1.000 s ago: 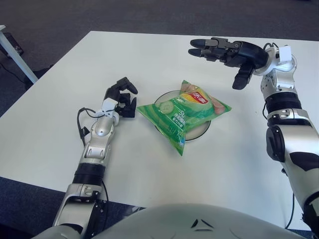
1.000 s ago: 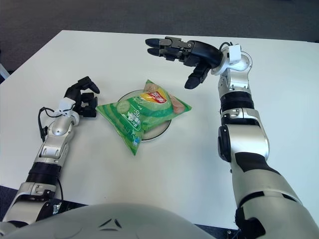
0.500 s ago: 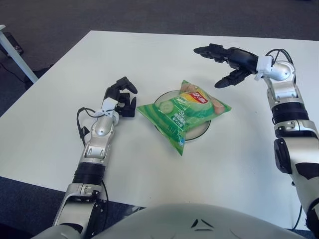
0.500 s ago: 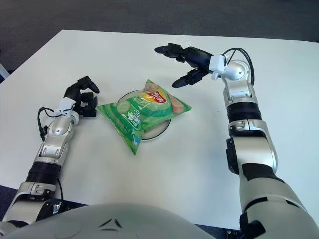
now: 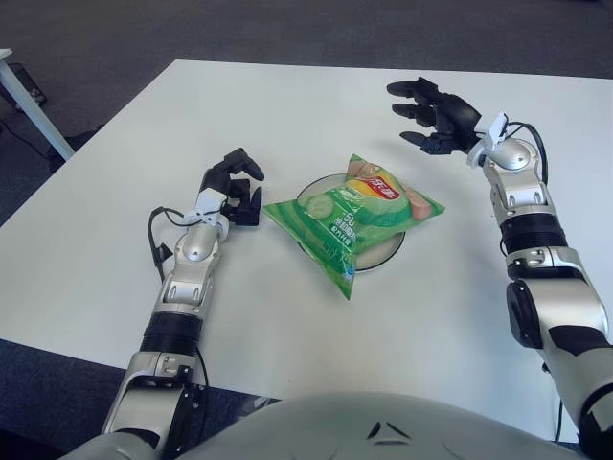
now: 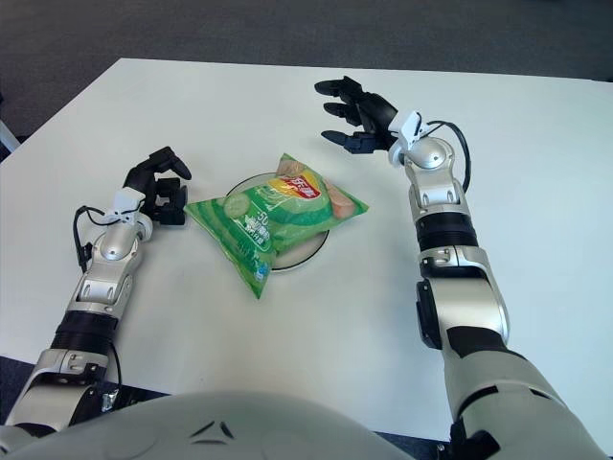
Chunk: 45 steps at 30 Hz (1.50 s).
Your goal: Put the snack into the plate.
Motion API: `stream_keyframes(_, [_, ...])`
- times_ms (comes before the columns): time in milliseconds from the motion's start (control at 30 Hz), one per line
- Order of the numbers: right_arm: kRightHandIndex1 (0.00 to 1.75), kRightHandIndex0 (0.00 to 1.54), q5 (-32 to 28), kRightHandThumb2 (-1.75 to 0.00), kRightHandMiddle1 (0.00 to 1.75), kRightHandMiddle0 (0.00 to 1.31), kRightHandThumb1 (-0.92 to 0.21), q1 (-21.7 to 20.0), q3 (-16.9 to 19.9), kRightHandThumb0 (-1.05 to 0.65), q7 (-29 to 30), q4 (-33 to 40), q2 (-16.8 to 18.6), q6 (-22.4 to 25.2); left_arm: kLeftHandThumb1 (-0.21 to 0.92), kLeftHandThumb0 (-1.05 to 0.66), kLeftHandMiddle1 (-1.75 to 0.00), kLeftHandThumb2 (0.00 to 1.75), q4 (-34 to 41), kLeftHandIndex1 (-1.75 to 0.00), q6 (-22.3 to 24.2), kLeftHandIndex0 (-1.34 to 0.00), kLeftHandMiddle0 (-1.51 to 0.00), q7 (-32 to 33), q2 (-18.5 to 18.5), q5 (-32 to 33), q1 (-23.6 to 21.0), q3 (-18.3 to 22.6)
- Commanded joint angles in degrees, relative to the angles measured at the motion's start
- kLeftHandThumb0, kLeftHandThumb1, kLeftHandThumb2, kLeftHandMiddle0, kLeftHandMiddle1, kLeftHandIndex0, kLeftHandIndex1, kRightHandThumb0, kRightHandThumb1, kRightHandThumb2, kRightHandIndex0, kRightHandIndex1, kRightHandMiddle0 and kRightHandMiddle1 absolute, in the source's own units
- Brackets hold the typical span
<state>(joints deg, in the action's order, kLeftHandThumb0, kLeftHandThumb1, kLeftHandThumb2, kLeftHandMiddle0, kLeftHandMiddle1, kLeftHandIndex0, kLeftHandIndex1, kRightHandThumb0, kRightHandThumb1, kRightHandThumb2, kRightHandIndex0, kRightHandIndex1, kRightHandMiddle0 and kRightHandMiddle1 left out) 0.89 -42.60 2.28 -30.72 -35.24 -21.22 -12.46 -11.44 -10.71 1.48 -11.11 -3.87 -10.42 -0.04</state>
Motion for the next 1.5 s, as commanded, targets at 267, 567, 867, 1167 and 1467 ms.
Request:
stream_keyframes(267, [0.78,0.20,-2.0,-0.85,1.03,0.00,-0.92,3.7,3.6,-0.65,6.4,-2.3,0.4,3.9,0.21,-0.52,-1.75,1.45,-5.0,-1.75,-1.1,-0.70,-1.28,-0.7,2.3,0.8,4.7,-0.7])
stream_keyframes(567, [1.26,0.34,-5.7,-0.92,1.68,0.22,-0.92,3.9,7.6,-0.64,11.8,-2.2,0.9,14.1,0.20,-0.53,-1.75,1.45,-6.1,-1.75,-1.9,-0.71,-1.28,-1.1,2.3,0.8,4.3,-0.6])
stream_keyframes(867, [1.33,0.66,-10.1,-1.03,1.74,0.44,-0.48,7.2,10.9,-0.17,12.4,-0.9,1.5,17.3,0.21,-0.53,-1.75,1.45,-7.3,-1.75,-3.6,-0.71,-1.28,-1.1,1.8,0.4,4.0,-0.7])
stream_keyframes(1167, [1.32,0.99,-12.0,-1.60,1.75,0.77,0.06,10.2,12.8,-0.01,16.3,1.8,4.0,17.8,0.21,-0.52,-1.75,1.44,-7.0,-1.75,-2.7,-0.70,-1.28,-0.8,1.3,-0.4,4.1,-0.8])
stream_keyframes(1467, [1.42,1.04,-14.8,-1.74,1.75,0.80,0.17,14.6,14.1,0.00,16.0,5.2,5.7,18.5,0.21,-0.52,-1.75,1.44,-7.2,-1.75,-2.9,-0.70,-1.28,-0.9,1.0,0.0,4.2,-0.2])
